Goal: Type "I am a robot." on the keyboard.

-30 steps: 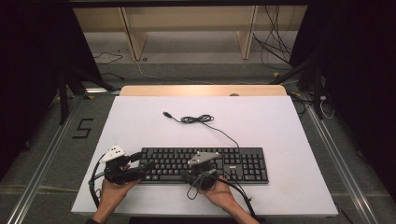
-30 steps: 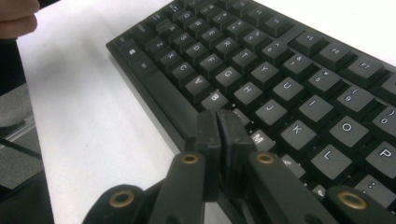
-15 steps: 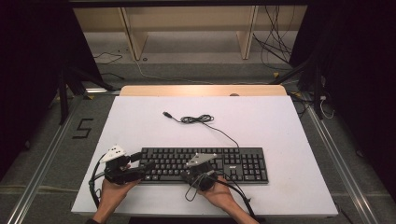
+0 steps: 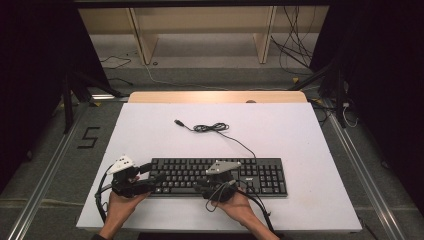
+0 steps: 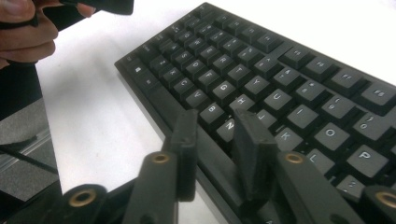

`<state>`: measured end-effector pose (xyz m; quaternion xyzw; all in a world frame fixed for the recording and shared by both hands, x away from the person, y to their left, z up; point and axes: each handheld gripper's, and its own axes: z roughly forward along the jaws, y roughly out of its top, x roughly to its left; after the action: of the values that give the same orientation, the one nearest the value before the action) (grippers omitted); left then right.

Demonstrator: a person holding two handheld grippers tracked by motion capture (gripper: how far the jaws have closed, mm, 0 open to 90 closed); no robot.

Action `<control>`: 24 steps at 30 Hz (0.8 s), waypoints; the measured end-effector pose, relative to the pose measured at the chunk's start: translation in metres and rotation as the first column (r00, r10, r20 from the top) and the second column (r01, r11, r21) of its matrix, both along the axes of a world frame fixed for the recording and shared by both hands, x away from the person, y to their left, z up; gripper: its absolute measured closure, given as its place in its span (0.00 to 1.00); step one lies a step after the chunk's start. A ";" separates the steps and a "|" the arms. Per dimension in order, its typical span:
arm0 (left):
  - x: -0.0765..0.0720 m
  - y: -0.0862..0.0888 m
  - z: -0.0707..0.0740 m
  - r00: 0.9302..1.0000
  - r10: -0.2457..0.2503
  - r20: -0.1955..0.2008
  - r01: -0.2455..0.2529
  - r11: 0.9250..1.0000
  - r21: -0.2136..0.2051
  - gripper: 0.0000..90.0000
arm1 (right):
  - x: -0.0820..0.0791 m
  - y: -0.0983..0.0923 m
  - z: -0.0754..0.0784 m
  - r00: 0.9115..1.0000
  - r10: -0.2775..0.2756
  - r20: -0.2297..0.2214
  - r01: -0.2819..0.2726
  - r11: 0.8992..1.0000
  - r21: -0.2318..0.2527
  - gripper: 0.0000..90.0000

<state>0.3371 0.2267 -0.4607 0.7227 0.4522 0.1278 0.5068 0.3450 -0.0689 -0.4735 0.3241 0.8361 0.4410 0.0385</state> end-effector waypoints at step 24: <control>0.010 -0.005 0.004 0.999 -0.008 -0.041 0.007 1.000 -0.012 0.48 | 0.000 -0.024 0.016 0.998 -0.057 0.019 0.056 0.997 0.059 0.48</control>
<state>0.3470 0.2219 -0.4565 0.7238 0.4606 0.1084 0.5022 0.3447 -0.0933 -0.4580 0.3439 0.8128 0.4675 0.0501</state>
